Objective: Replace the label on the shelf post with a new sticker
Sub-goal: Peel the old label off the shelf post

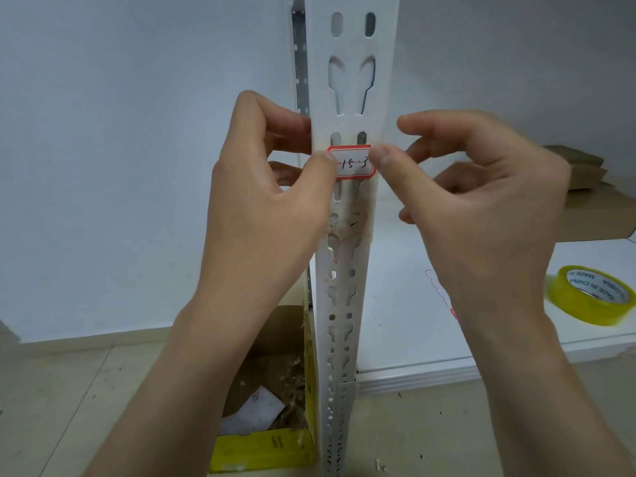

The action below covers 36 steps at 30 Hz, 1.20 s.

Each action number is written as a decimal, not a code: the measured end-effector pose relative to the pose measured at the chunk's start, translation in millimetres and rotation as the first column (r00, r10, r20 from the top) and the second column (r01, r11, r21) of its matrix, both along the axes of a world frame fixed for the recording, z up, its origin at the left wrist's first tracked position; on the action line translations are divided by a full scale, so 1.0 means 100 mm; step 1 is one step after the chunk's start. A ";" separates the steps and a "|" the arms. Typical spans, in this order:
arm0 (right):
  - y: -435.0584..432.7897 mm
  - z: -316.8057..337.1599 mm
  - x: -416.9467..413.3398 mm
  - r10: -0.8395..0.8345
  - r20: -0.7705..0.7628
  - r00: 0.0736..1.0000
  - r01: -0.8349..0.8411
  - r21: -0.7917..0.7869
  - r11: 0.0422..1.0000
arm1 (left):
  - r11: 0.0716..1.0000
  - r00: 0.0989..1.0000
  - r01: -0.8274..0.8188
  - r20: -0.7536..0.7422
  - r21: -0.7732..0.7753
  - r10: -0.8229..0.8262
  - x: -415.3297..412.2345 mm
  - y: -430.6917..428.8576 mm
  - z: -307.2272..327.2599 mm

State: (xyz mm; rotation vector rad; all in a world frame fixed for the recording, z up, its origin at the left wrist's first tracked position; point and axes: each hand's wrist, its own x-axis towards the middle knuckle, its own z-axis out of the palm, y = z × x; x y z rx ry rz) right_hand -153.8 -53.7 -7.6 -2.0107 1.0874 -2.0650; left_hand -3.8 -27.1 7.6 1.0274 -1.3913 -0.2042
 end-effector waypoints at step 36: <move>0.02 -0.08 0.05 -0.159 -0.132 0.978 0.128 -0.219 0.967 | 1.000 1.000 0.004 0.027 0.008 -0.005 0.00 0.03 0.02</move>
